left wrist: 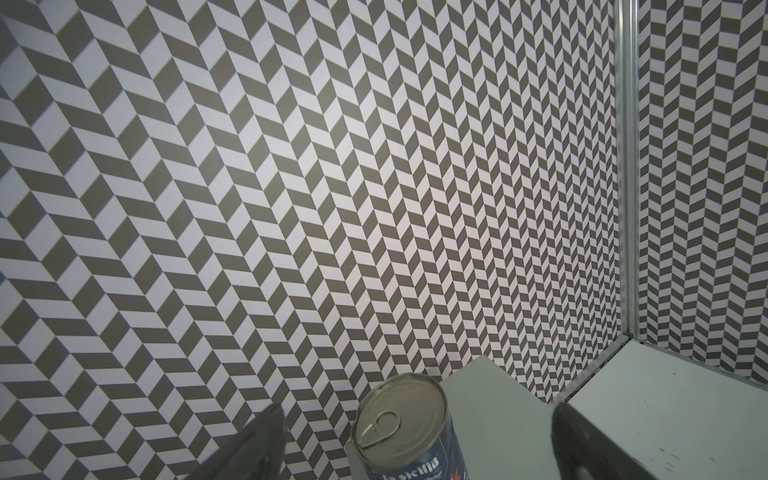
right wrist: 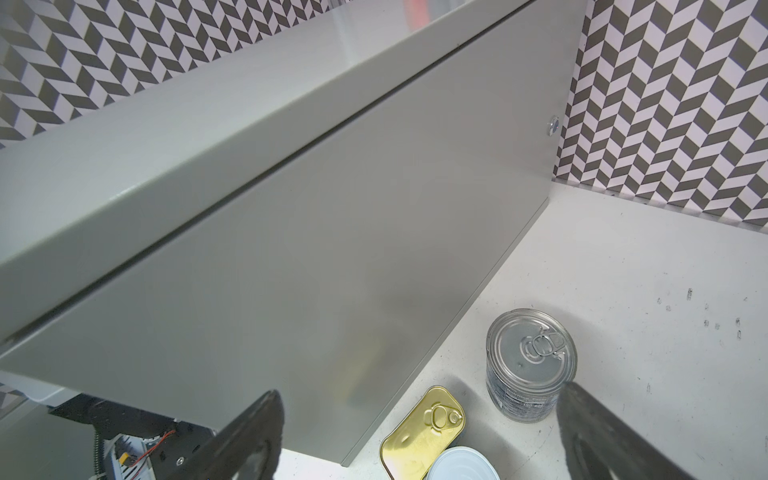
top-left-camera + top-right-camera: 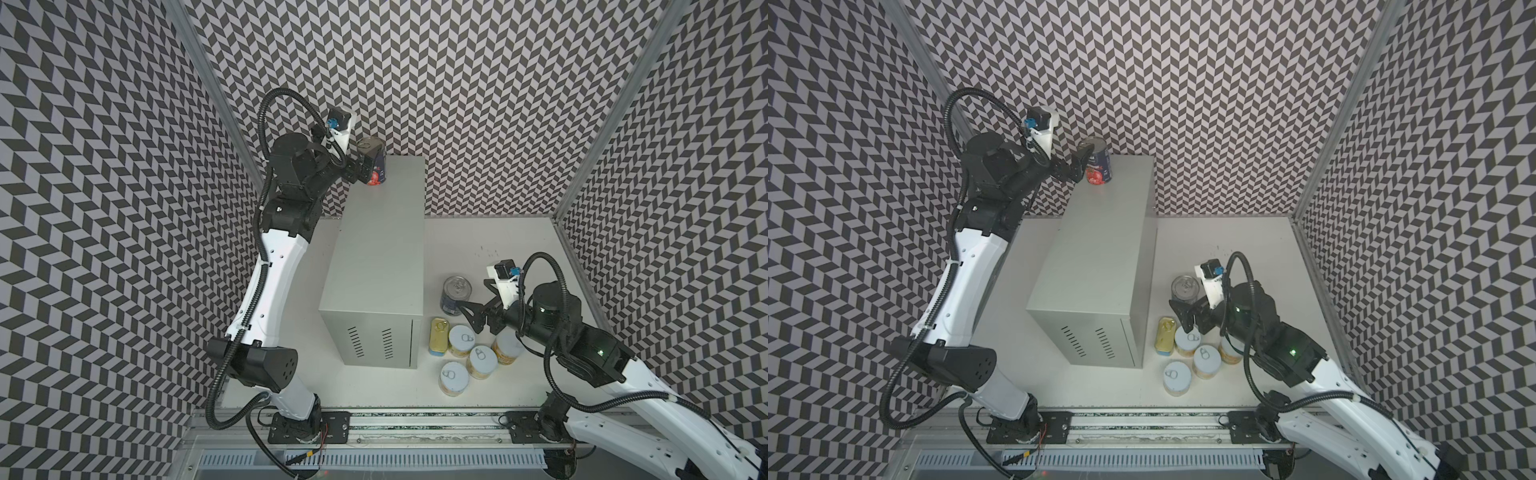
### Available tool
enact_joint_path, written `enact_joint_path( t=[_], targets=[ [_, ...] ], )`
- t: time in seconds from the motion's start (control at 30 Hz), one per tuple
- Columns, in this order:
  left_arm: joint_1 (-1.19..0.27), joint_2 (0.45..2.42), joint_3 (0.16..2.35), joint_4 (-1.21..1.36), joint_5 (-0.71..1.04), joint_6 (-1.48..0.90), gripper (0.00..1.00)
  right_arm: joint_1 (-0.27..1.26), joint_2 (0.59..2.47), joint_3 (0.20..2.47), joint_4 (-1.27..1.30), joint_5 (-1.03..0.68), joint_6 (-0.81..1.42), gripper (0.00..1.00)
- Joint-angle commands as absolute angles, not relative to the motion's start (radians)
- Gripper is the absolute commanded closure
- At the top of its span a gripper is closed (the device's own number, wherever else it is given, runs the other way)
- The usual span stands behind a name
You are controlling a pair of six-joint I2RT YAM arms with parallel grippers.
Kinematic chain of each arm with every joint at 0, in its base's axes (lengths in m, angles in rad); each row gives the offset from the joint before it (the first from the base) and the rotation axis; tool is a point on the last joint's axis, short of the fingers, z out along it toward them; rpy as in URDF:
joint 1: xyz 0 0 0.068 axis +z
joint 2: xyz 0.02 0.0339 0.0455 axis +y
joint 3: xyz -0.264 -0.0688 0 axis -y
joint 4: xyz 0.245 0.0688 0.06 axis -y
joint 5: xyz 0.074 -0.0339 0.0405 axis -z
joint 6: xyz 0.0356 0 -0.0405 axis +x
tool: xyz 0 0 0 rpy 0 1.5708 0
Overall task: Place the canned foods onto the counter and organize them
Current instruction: 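Open and withdraw the left gripper while the right gripper approaches the silver can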
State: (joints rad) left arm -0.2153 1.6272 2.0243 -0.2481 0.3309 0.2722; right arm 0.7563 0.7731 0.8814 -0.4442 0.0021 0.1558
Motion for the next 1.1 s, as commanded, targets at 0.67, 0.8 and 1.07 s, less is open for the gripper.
enact_joint_path(
  t=[0.67, 0.8, 1.07],
  targets=[
    [-0.117, 1.576, 1.934, -0.389, 0.493, 0.169, 0.06, 0.759, 0.820, 0.798, -0.380, 0.054, 0.316, 0.01],
    [-0.179, 1.462, 1.874, -0.412, 0.360, 0.123, 0.05, 0.759, 0.860, 0.779, -0.368, 0.096, 0.348, 0.01],
    [-0.362, 1.237, 1.728, -0.471, 0.324, 0.067, 0.01, 0.752, 0.945, 0.833, -0.436, 0.199, 0.357, 0.01]
  ],
)
